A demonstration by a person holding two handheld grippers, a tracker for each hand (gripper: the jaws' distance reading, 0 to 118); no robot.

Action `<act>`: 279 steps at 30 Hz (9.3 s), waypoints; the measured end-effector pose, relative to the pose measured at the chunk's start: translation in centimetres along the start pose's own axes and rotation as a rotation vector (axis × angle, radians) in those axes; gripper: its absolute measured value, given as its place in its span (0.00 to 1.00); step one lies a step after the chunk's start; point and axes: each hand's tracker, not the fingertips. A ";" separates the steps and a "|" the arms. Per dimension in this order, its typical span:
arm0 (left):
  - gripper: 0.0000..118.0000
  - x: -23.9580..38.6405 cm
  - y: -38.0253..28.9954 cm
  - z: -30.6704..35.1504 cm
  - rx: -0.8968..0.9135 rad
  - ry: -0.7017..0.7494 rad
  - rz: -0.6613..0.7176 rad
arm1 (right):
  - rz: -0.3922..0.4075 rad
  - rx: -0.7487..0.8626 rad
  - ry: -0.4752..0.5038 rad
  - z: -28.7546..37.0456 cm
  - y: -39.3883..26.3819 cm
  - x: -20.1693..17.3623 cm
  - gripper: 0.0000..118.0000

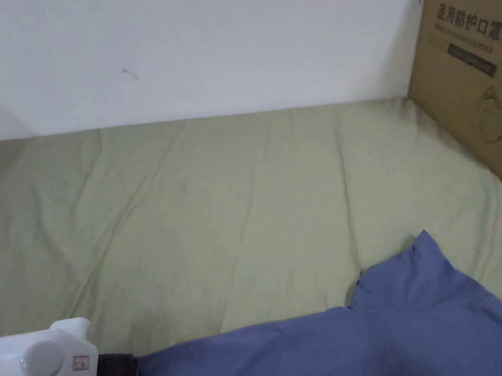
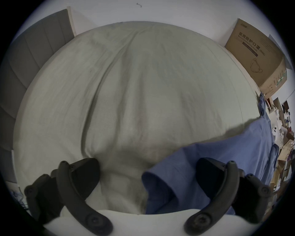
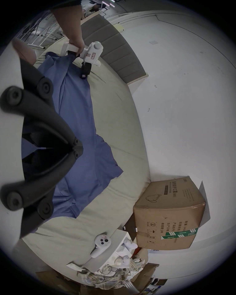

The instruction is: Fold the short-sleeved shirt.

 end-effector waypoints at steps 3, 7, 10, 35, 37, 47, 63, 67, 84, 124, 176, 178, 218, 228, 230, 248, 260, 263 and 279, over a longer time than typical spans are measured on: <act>0.31 1.7 -0.5 2.7 0.106 0.067 -0.112 | -0.006 -0.004 -0.010 -1.1 0.7 0.8 0.00; 0.02 3.8 -1.4 5.6 0.162 0.104 -0.245 | 0.049 -0.078 0.035 -6.1 5.1 3.7 0.00; 0.02 2.9 -1.3 6.8 0.163 0.033 -0.187 | 0.048 -0.117 0.027 -11.7 9.4 5.8 0.00; 0.02 2.4 0.4 9.5 0.242 -0.099 -0.050 | 0.070 -0.636 0.006 -27.5 12.6 7.2 0.00; 0.02 2.0 0.3 9.7 0.253 -0.101 -0.033 | 0.096 -0.538 -0.026 -25.9 13.5 7.0 0.00; 0.02 1.4 1.5 13.1 0.435 -0.159 0.045 | -0.103 -0.170 -0.020 -17.6 15.4 8.2 0.00; 0.02 0.7 -16.2 14.6 0.178 -0.188 -0.106 | -0.098 -0.442 -0.039 -0.6 -3.2 10.6 0.00; 0.64 0.6 -16.0 13.9 0.154 -0.206 -0.026 | -0.197 -0.514 -0.055 -3.0 -3.2 11.9 0.79; 0.84 12.1 -19.1 28.9 1.175 -0.074 0.025 | 0.112 0.572 -0.085 10.5 1.7 -6.2 0.81; 1.00 -8.7 -14.8 1.6 -0.006 -1.131 0.660 | 0.176 0.039 0.037 5.2 0.1 -10.4 0.00; 0.00 19.9 -12.4 5.7 -0.086 -0.462 -0.006 | 0.019 0.014 0.035 8.5 -0.8 -2.4 0.00; 0.00 20.6 -12.4 5.3 -0.044 -0.531 0.067 | 0.024 -0.005 0.031 8.4 -1.0 -2.4 0.00; 0.12 4.5 -12.1 -1.3 -0.159 -0.700 0.318 | 0.124 -0.146 0.106 4.1 -1.1 -8.2 0.00; 0.12 5.9 -11.6 13.6 0.118 -0.096 -0.062 | 0.094 -0.122 0.145 5.1 -1.1 -7.4 0.00; 0.12 5.7 -11.6 15.3 0.171 0.091 -0.130 | 0.073 -0.109 0.152 5.4 -1.2 -6.8 0.00; 0.87 24.5 -6.3 6.9 -0.160 -0.701 0.208 | -0.049 -0.056 0.070 8.6 -0.6 -1.4 0.00; 0.12 19.7 -8.2 16.5 0.175 -0.509 -0.029 | -0.033 -0.030 0.093 8.2 -0.4 -1.7 0.00; 0.03 21.7 -8.5 14.9 0.136 -0.510 -0.091 | -0.033 -0.028 0.091 8.1 -0.5 -1.7 0.00; 0.00 29.2 -10.3 4.8 -0.047 -0.695 0.061 | -0.080 -0.099 0.076 7.4 -1.7 0.4 0.00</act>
